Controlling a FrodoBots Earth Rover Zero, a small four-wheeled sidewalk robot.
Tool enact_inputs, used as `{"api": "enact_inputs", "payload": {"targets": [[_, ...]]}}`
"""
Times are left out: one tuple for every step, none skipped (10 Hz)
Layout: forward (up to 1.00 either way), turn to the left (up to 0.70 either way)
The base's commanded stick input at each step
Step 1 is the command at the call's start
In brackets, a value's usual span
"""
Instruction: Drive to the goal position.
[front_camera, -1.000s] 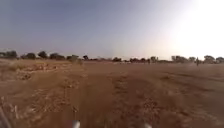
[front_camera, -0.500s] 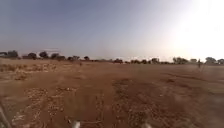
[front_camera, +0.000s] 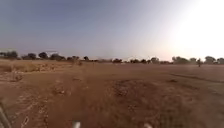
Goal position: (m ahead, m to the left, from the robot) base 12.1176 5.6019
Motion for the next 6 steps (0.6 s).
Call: {"api": "enact_inputs", "payload": {"targets": [[0.46, 0.0], [0.46, 0.0], [0.46, 0.0], [0.46, 0.0], [0.46, 0.0], [0.46, 0.0]]}}
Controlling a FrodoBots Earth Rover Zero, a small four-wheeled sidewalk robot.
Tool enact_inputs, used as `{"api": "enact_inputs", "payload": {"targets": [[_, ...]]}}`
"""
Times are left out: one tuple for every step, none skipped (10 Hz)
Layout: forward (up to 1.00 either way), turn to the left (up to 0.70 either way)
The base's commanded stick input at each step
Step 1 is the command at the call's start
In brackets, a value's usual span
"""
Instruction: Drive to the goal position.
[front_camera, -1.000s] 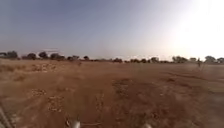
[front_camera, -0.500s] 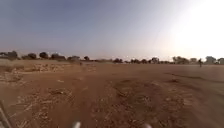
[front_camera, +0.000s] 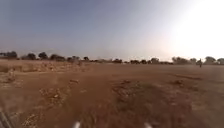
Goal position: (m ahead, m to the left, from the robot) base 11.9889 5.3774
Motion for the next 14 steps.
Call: {"api": "enact_inputs", "payload": {"targets": [[0.46, 0.0], [0.46, 0.0], [0.46, 0.0], [0.46, 0.0], [0.46, 0.0], [0.46, 0.0], [0.46, 0.0], [0.46, 0.0], [0.46, 0.0], [0.46, 0.0], [0.46, 0.0], [0.46, 0.0], [0.46, 0.0], [0.46, 0.0]]}}
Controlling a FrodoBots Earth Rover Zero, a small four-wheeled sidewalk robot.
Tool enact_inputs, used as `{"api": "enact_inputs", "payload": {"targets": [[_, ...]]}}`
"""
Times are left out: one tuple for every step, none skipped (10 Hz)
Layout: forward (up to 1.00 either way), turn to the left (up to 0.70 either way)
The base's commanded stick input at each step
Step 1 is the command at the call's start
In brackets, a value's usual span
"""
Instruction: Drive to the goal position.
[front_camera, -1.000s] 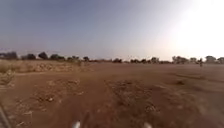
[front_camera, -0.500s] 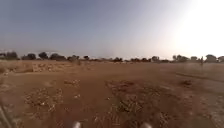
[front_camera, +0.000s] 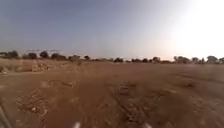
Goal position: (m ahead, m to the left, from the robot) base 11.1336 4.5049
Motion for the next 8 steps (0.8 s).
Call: {"api": "enact_inputs", "payload": {"targets": [[0.46, 0.0], [0.46, 0.27], [0.46, 0.46], [0.46, 0.46], [0.46, 0.25], [0.46, 0.04], [0.46, 0.0], [0.46, 0.0]]}}
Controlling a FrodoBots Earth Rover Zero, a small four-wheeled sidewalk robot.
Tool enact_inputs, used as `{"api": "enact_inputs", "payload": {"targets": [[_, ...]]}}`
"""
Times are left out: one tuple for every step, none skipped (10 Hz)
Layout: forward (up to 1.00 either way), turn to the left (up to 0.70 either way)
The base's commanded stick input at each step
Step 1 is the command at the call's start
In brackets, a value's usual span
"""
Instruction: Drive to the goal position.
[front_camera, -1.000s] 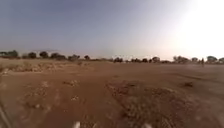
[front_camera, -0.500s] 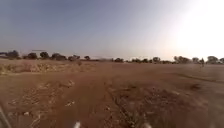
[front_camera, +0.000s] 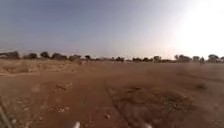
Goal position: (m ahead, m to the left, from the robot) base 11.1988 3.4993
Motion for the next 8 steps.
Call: {"api": "enact_inputs", "payload": {"targets": [[0.46, 0.0], [0.46, 0.0], [0.46, 0.0], [0.46, 0.0], [0.46, 0.0], [0.46, 0.0], [0.46, 0.0], [0.46, 0.0]]}}
